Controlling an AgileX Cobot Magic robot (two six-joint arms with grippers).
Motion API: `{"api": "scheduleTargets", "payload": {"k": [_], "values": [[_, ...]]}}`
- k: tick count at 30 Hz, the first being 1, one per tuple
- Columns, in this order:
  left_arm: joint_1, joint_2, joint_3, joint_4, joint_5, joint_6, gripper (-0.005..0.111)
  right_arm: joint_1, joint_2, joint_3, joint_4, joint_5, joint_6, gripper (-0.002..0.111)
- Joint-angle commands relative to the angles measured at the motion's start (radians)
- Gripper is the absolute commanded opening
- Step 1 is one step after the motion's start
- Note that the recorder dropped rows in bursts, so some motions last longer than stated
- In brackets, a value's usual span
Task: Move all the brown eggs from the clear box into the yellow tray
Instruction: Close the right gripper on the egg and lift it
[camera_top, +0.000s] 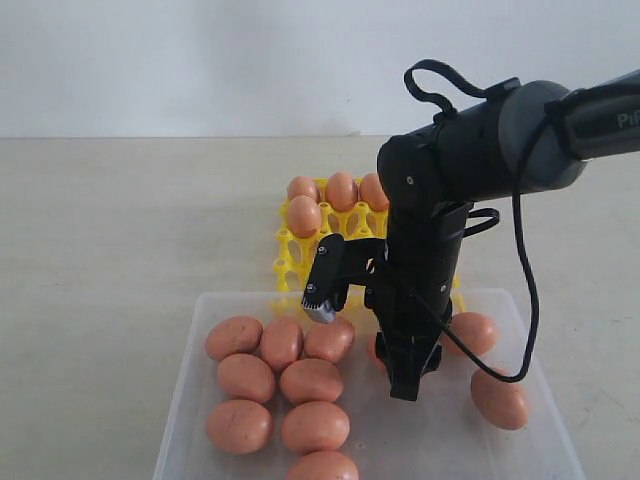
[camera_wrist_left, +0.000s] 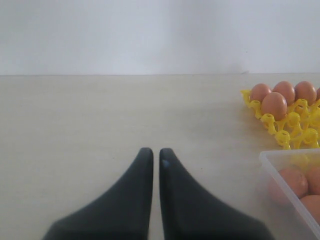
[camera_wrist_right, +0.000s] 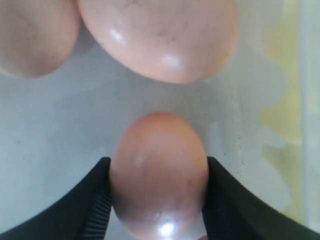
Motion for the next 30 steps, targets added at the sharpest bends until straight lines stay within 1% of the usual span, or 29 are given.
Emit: {"api": "scheduleTargets", "payload": {"k": [1,6,10,12,14,17,21,23,25,27,30], "values": [[-0.009,-0.002,0.004,-0.001,-0.001,0.003,0.004,-0.002,0.0,0.0,0.038,0.008,0.006,-0.001],[-0.009,-0.002,0.004,-0.001,-0.001,0.003,0.004,-0.002,0.0,0.0,0.105,0.013,0.006,0.0],[-0.009,-0.002,0.004,-0.001,-0.001,0.003,0.004,-0.002,-0.031,0.0,0.205,0.006,0.048,0.0],[-0.009,-0.002,0.004,-0.001,-0.001,0.003,0.004,-0.002,-0.077,0.013,0.274,-0.037,0.059,0.0],[-0.009,-0.002,0.004,-0.001,-0.001,0.003,0.004,-0.002,-0.15,0.066,0.337,-0.169,0.059,0.0],[-0.009,-0.002,0.004,-0.001,-0.001,0.003,0.004,-0.002,-0.273,0.194,0.417,-0.431,0.078,0.0],[-0.009,-0.002,0.004,-0.001,-0.001,0.003,0.004,-0.002,-0.405,0.384,0.436,-0.822,0.11,0.0],[-0.009,-0.002,0.004,-0.001,-0.001,0.003,0.004,-0.002,-0.434,0.461,0.441,-1.039,0.118,0.0],[-0.009,-0.002,0.004,-0.001,-0.001,0.003,0.004,-0.002,-0.433,0.509,0.442,-1.227,0.172,0.0],[-0.009,-0.002,0.004,-0.001,-0.001,0.003,0.004,-0.002,-0.42,0.524,0.442,-1.341,0.237,0.0],[-0.009,-0.002,0.004,-0.001,-0.001,0.003,0.004,-0.002,-0.396,0.524,0.415,-1.452,0.35,0.0]]}}
